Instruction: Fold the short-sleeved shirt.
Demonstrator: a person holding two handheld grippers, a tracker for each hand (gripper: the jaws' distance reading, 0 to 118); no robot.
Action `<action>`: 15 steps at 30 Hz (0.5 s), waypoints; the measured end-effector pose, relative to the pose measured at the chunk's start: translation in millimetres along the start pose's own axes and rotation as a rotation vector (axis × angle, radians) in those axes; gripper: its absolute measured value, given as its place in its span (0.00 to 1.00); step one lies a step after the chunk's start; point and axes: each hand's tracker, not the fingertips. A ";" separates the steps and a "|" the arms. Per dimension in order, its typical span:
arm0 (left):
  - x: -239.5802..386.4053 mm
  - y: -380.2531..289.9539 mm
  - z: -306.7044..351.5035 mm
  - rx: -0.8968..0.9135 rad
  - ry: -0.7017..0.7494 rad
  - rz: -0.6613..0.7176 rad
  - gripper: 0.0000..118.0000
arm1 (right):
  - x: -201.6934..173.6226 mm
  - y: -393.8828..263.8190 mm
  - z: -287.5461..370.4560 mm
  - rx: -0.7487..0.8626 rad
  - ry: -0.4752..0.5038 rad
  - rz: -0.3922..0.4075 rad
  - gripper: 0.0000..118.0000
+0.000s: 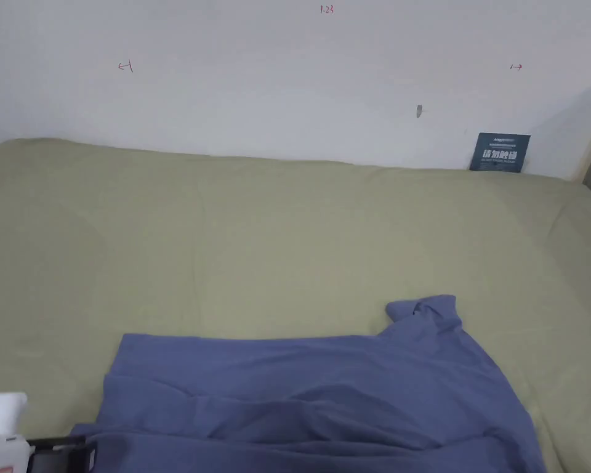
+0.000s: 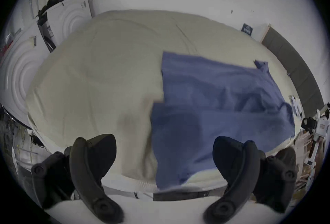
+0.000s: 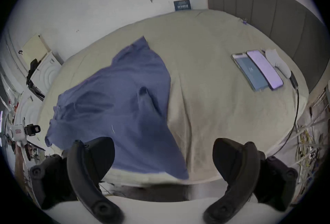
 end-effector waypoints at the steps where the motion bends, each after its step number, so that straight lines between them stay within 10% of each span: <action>1: 1.1 10.2 -2.7 0.013 0.002 0.001 0.93 | -4.2 9.6 -2.2 0.008 0.005 0.008 0.89; 2: 3.1 24.7 -5.3 0.030 -0.001 0.002 0.84 | -7.9 19.7 -8.6 0.038 0.008 0.021 0.78; 5: 21.1 61.4 -22.9 0.054 -0.019 -0.013 0.03 | -23.5 49.9 -27.7 0.076 -0.002 0.062 0.00; 10: 45.0 104.8 -76.9 -0.006 0.014 -0.088 0.01 | -45.4 80.0 -58.0 0.074 -0.003 0.136 0.00; 11: 48.5 112.3 -89.7 -0.022 0.044 -0.108 0.03 | -47.6 83.5 -64.8 0.066 -0.012 0.160 0.00; 14: 36.3 129.3 -140.9 -0.058 0.082 -0.088 0.95 | -49.2 89.7 -80.9 0.047 -0.006 0.167 0.00; 15: 34.4 132.6 -153.9 -0.094 0.091 -0.079 1.00 | -48.7 91.2 -86.0 0.039 -0.007 0.171 0.00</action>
